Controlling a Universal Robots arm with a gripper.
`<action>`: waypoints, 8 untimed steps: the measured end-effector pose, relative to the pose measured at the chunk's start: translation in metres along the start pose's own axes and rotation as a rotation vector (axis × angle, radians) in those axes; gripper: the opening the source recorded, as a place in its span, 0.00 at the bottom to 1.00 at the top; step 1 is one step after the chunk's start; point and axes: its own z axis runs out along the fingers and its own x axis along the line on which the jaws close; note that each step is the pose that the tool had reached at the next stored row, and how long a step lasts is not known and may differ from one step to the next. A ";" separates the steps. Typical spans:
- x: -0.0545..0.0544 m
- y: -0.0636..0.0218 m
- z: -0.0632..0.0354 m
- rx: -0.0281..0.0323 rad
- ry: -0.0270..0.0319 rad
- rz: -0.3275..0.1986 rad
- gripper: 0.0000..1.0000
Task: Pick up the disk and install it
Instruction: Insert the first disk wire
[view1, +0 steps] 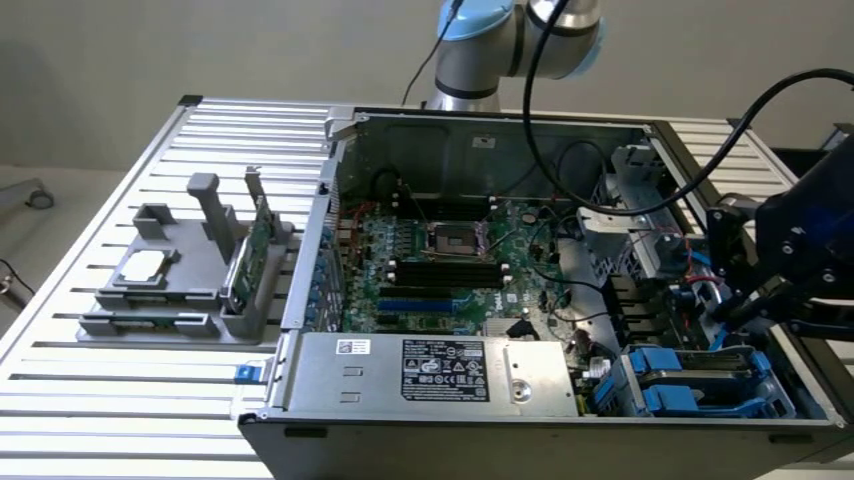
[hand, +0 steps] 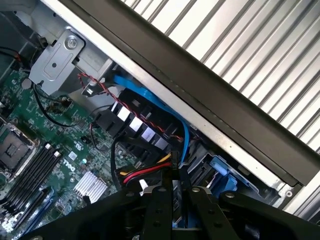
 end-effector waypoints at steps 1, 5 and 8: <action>0.000 -0.0003 0.0000 -0.0007 -0.0006 0.007 0.17; 0.001 -0.0014 0.0000 -0.0036 -0.0032 0.037 0.17; 0.002 -0.0021 -0.0001 -0.0061 -0.0055 0.063 0.17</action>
